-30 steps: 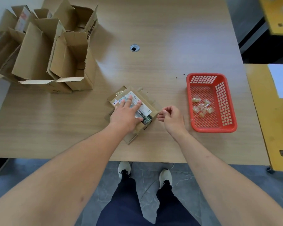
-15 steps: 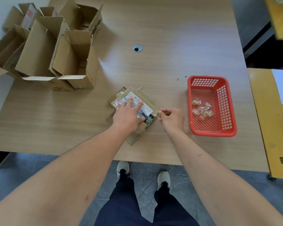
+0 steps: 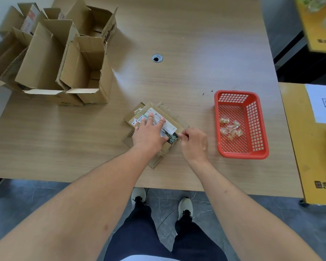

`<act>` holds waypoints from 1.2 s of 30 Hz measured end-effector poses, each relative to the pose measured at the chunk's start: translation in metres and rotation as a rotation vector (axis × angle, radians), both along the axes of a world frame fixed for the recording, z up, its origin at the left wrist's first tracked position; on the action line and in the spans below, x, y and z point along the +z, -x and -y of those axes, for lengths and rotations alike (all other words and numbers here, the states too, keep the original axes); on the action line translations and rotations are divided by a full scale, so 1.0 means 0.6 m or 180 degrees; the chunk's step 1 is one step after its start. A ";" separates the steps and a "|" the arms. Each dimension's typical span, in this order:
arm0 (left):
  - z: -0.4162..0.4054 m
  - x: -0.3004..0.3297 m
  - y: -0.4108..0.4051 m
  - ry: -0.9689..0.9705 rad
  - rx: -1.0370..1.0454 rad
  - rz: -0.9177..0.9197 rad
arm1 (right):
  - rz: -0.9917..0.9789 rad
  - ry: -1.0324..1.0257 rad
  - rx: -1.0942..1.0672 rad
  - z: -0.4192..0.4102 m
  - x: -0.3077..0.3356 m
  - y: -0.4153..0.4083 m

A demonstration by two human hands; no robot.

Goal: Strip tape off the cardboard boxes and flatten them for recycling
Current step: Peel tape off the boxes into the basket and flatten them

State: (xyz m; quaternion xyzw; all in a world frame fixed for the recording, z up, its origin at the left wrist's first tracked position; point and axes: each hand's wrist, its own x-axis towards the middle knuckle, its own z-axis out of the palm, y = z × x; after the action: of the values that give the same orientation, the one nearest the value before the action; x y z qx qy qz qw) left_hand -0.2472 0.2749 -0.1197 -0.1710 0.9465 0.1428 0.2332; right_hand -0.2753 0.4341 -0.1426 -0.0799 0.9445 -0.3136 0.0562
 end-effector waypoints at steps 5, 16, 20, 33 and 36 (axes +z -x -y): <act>-0.002 -0.004 0.000 0.0042 -0.0023 -0.0074 | 0.0248 0.0763 -0.0029 -0.017 -0.014 -0.003; -0.001 -0.008 0.001 0.0035 -0.0003 -0.0061 | 0.0471 0.0786 -0.0578 -0.008 -0.005 0.020; -0.001 -0.006 0.002 0.0031 0.0004 -0.0043 | 0.0313 0.0384 -0.0159 -0.005 -0.005 0.032; -0.004 -0.008 0.004 -0.0087 0.0135 -0.0018 | 0.1739 0.0368 0.0238 -0.022 -0.007 0.050; -0.004 -0.010 0.003 -0.0081 0.0131 -0.0045 | 0.2153 0.1209 -0.0330 -0.033 -0.002 0.040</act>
State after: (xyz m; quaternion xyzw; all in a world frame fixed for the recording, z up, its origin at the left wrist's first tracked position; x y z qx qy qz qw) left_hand -0.2490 0.2772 -0.1257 -0.1864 0.9426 0.1608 0.2258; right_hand -0.2995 0.4541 -0.1436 0.0667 0.8005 -0.4940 0.3327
